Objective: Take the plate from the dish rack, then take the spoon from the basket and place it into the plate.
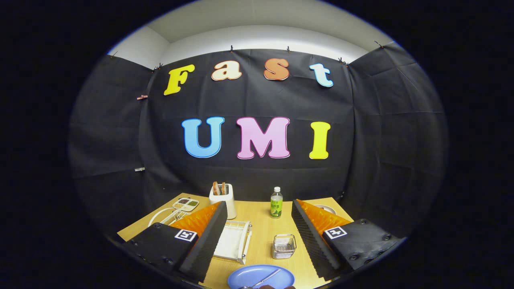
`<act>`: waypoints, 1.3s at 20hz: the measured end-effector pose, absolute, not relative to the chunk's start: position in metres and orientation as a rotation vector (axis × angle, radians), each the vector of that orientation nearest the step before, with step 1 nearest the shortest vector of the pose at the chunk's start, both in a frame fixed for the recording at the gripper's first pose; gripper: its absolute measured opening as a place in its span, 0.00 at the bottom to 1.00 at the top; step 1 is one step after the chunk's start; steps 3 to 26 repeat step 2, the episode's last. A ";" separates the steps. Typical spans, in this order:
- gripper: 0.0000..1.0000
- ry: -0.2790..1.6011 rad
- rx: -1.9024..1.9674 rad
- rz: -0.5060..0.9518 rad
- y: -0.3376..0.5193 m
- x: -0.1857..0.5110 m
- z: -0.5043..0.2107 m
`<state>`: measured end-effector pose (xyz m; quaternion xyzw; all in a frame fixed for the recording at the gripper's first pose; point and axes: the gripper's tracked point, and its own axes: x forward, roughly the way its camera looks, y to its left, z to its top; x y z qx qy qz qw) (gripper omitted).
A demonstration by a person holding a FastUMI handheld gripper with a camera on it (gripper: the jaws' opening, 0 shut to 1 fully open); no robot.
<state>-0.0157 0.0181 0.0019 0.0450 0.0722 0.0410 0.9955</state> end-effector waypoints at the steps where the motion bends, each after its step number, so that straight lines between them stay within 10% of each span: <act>1: 0.99 0.149 0.091 0.095 0.024 -0.016 0.000; 26: 0.99 0.153 0.084 0.107 0.028 -0.018 0.000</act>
